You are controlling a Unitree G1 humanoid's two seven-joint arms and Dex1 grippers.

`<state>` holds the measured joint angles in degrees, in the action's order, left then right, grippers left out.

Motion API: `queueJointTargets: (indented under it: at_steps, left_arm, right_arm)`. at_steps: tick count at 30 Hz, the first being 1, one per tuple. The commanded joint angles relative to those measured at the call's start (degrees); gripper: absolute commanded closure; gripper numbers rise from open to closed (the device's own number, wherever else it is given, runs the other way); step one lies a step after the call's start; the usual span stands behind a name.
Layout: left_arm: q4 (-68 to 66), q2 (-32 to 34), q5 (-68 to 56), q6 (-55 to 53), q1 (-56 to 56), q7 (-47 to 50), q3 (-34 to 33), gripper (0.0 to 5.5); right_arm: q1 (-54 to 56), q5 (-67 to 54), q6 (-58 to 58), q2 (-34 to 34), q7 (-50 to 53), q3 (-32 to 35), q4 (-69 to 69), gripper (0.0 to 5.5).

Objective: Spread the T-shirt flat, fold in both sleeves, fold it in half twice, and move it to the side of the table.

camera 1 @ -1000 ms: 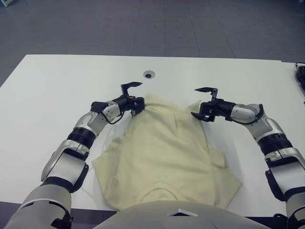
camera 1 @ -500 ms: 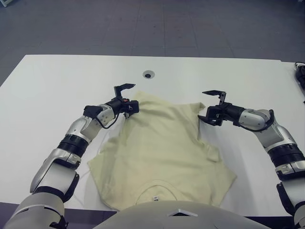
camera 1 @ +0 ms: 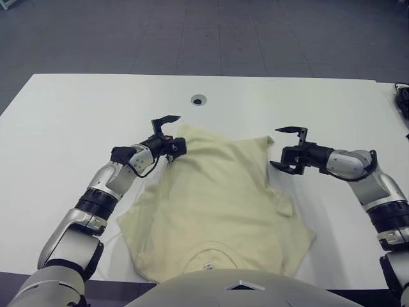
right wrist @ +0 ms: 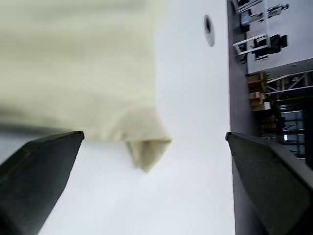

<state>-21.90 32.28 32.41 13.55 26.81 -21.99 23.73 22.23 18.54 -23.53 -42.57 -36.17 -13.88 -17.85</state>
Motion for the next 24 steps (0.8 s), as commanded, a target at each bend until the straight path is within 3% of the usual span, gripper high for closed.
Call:
queueJointTargets:
  at_steps: [1, 9, 14, 24]
  left_arm:
    - [-1.3, -0.6, 1.0, -0.8, -0.6, -1.2, 1.0, 0.12]
    - [-4.1, -1.8, 1.1, -0.6, 0.9, -0.1, 1.5, 0.12]
    - [-3.5, -1.5, 0.5, -0.6, 0.5, 0.1, 0.7, 0.12]
    - [-1.0, -0.7, 0.2, -1.2, -2.3, -0.2, -0.2, 0.12]
  right_arm:
    - [3.1, -0.6, -0.3, 1.8, 1.3, 1.0, 0.6, 0.1]
    - [6.5, 2.6, -1.4, 4.7, -0.6, -3.7, -6.7, 0.1]
    - [3.6, 5.7, -4.0, 0.4, -4.1, -6.7, -13.0, 0.1]
    - [-4.7, 0.5, -4.5, -6.3, -12.0, -6.9, -1.2, 0.1]
